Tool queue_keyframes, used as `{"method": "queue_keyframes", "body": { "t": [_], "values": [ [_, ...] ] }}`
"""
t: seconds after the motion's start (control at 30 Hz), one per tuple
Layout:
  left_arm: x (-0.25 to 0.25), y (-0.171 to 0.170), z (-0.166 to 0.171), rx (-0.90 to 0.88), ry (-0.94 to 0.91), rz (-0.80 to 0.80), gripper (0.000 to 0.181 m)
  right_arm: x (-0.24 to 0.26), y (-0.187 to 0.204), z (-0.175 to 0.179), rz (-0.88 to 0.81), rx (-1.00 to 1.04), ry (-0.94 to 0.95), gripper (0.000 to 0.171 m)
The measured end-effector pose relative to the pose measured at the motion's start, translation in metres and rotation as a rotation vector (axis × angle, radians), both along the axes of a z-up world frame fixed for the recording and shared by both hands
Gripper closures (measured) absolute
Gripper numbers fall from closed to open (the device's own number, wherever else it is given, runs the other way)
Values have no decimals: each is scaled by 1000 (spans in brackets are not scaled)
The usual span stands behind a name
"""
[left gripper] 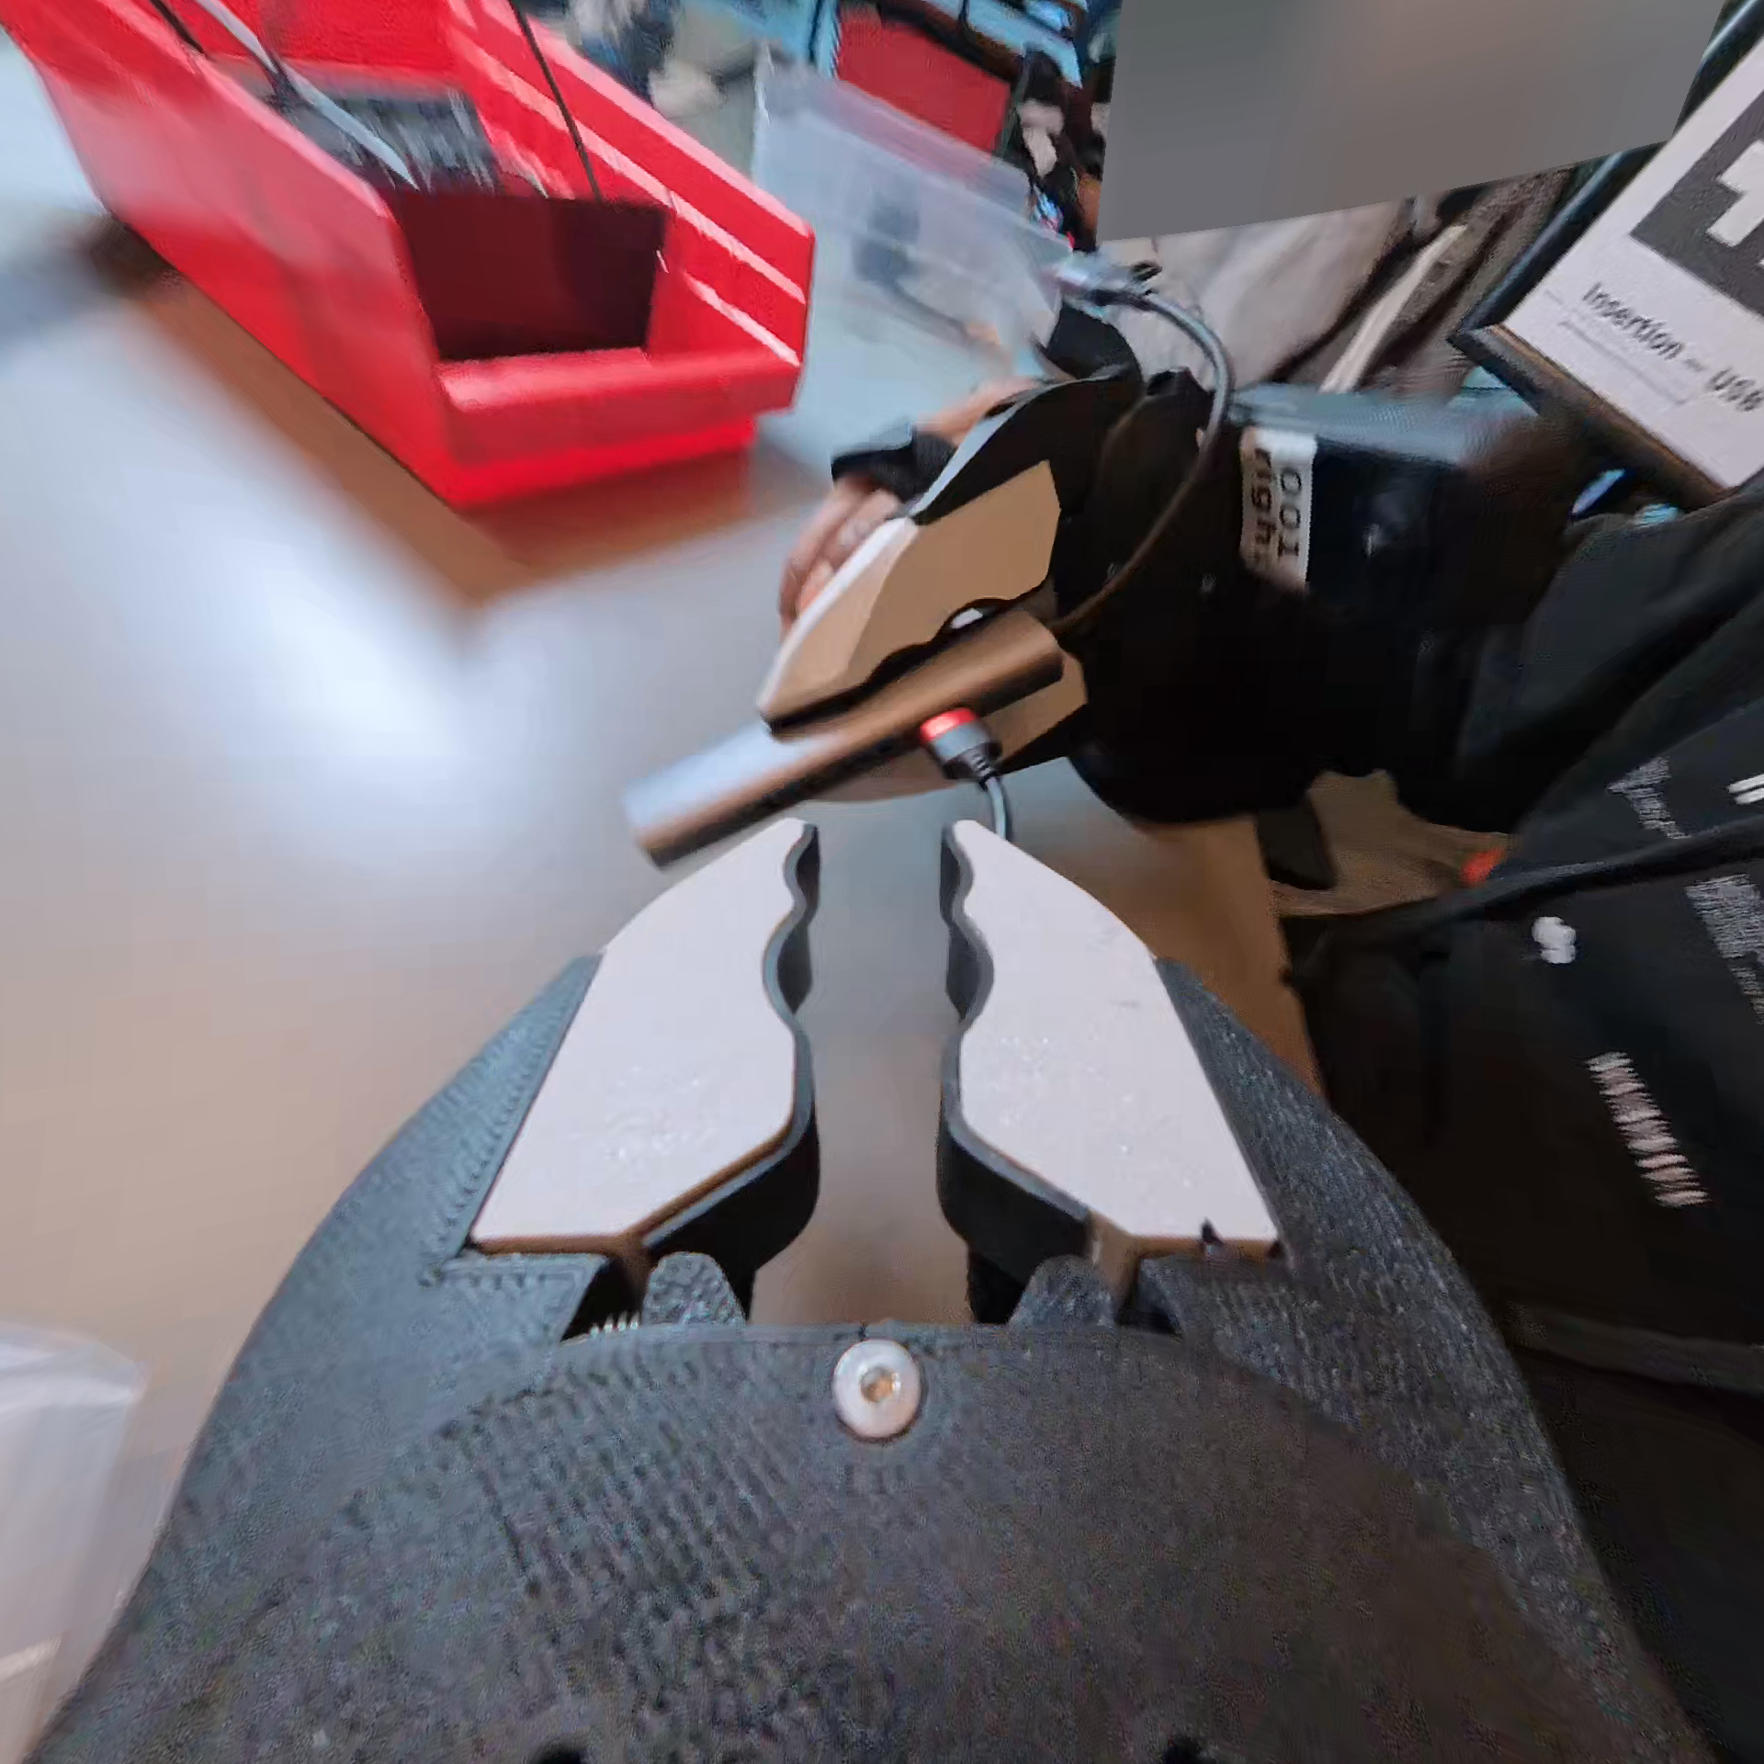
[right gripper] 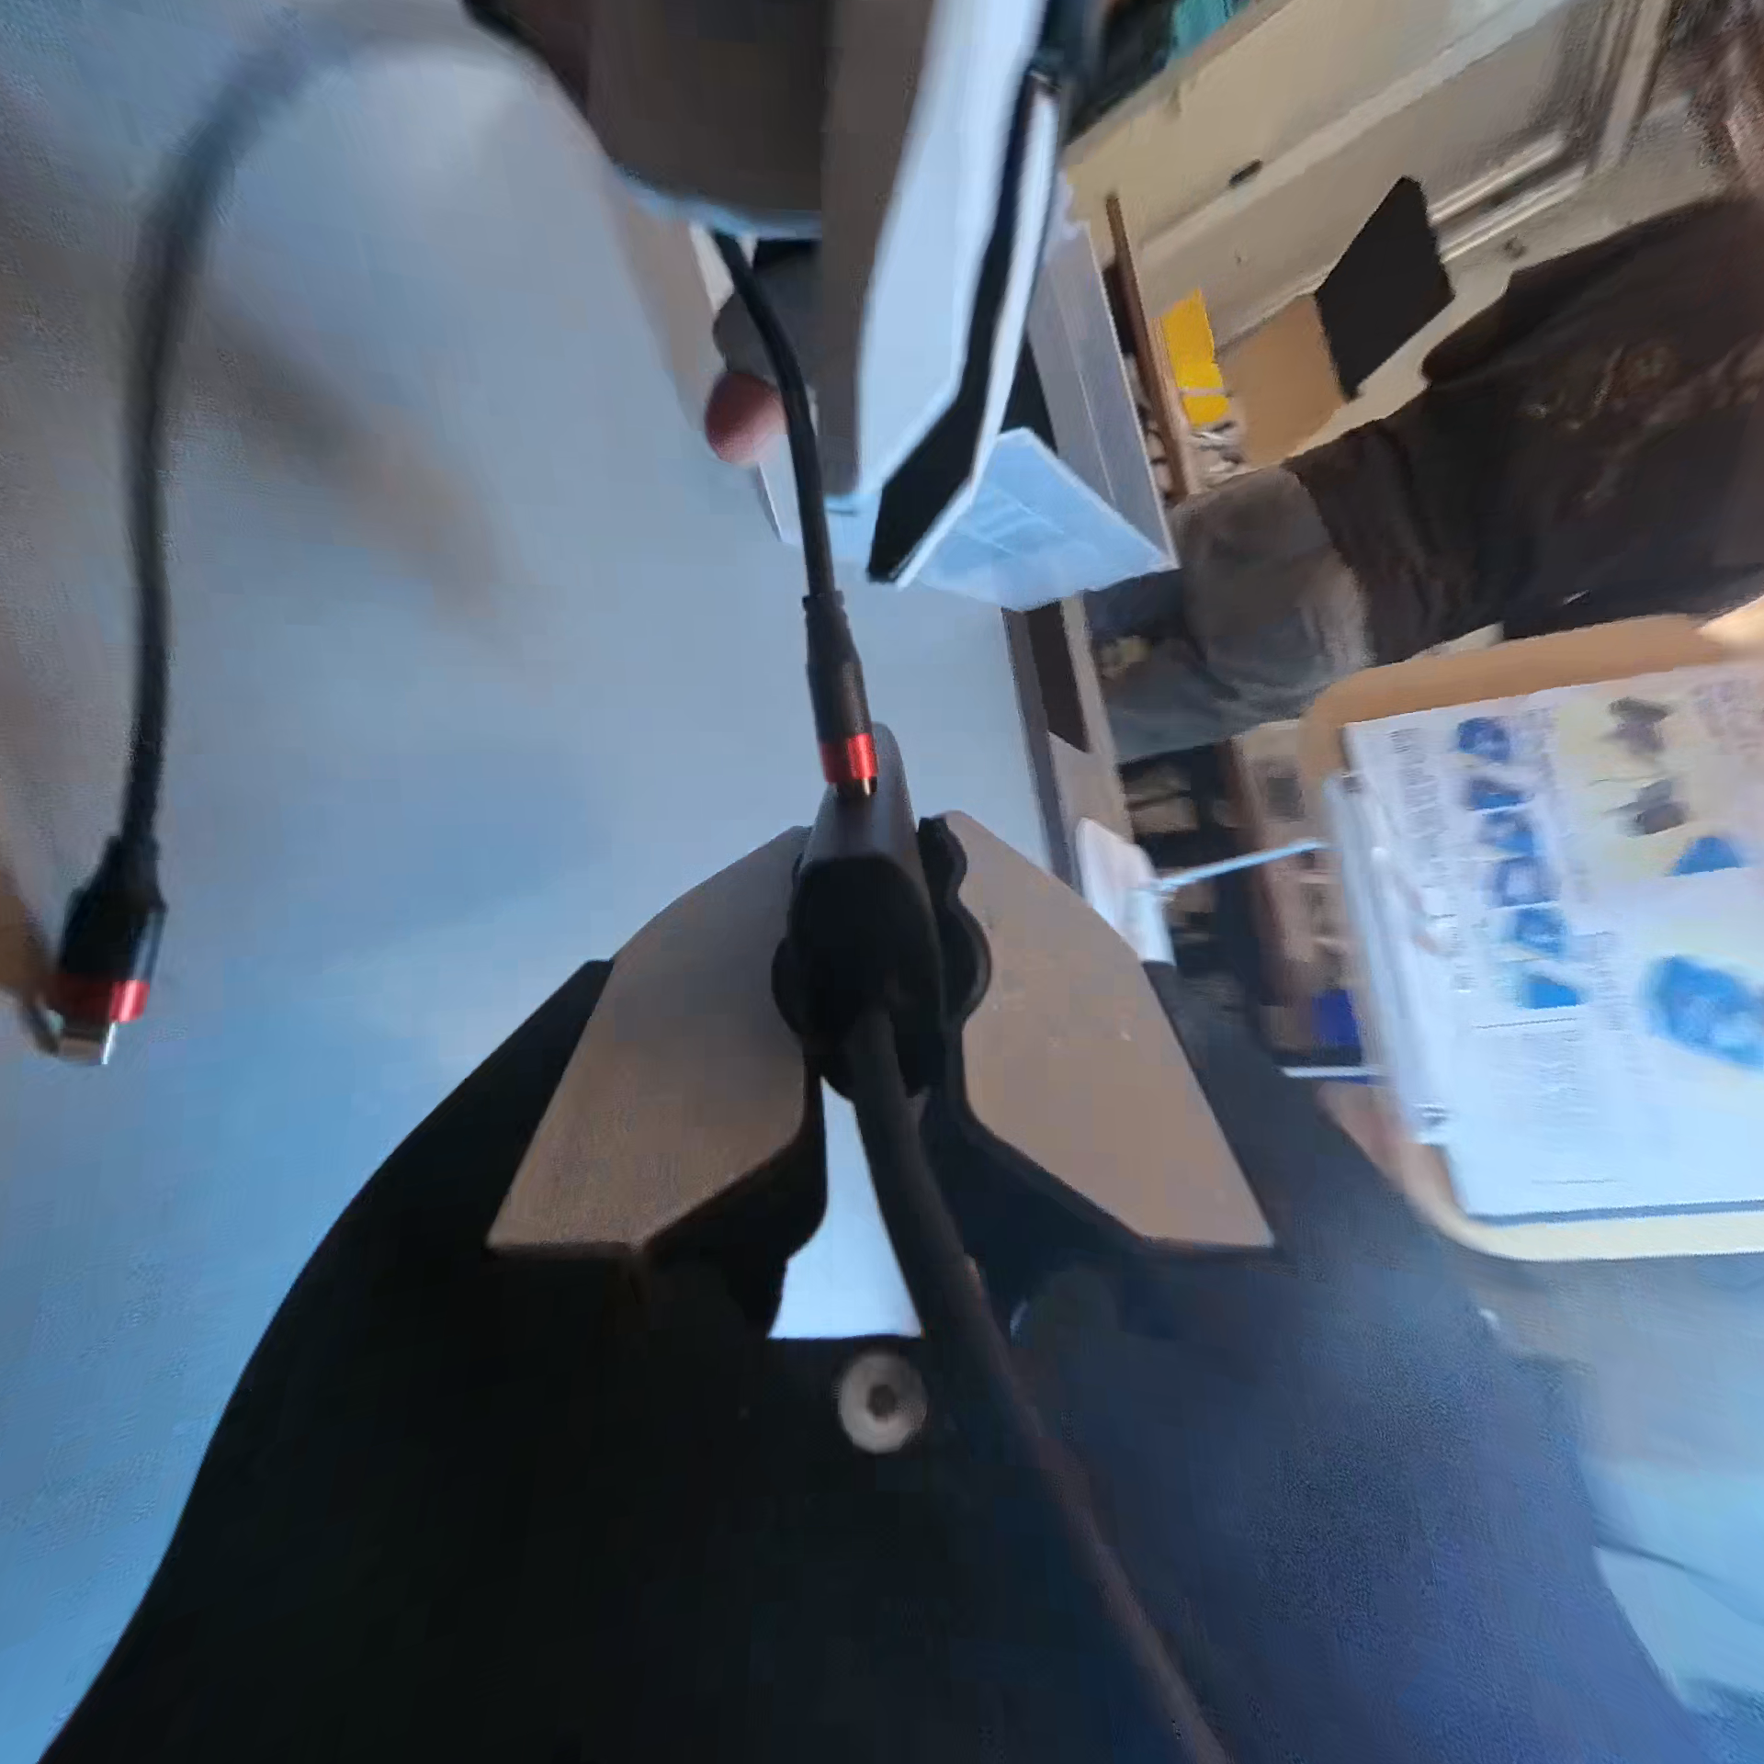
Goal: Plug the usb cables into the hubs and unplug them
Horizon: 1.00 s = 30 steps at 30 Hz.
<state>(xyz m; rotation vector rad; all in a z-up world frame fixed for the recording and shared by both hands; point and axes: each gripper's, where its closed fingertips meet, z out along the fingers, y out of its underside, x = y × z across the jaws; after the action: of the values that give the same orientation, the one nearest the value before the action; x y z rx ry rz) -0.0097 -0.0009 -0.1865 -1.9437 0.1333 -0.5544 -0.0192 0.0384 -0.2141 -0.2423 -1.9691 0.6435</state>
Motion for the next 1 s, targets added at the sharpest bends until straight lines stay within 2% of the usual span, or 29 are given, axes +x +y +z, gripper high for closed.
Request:
{"method": "queue_keyframes", "body": {
  "t": [0.07,0.13,0.23,0.3,0.37,0.4,0.43,0.5,0.63,0.77,0.83,0.9,1.0],
  "values": [
    [-5,-3,12,110,55,16,149,10,-6,1,70,-237,-163,152],
    [-4,-4,17,152,42,10,149,16,-11,6,120,-433,-284,152],
    [6,-3,1,102,102,-48,142,26,-21,23,210,-712,-459,152],
    [20,0,-9,77,132,-99,140,31,-25,32,232,-827,-563,153],
    [30,8,-6,103,166,-91,151,34,-28,29,200,-890,-691,152],
    [34,11,-4,122,171,-86,165,39,-31,26,198,-919,-777,152],
    [37,13,-8,98,181,-90,165,39,-32,26,180,-966,-822,152],
    [33,20,-10,78,119,-39,164,31,-25,32,136,-1074,-824,151],
    [22,27,-1,139,-178,40,164,9,11,67,82,-1440,-735,138],
    [3,27,26,282,-388,133,165,4,23,60,-25,-1426,-677,117],
    [-8,24,31,321,-413,189,165,3,20,61,-41,-1437,-667,110],
    [-18,23,30,337,-388,255,165,1,18,65,-56,-1425,-611,110],
    [-13,26,24,309,-268,266,165,-6,14,69,-78,-1406,-543,112]
  ]
}}
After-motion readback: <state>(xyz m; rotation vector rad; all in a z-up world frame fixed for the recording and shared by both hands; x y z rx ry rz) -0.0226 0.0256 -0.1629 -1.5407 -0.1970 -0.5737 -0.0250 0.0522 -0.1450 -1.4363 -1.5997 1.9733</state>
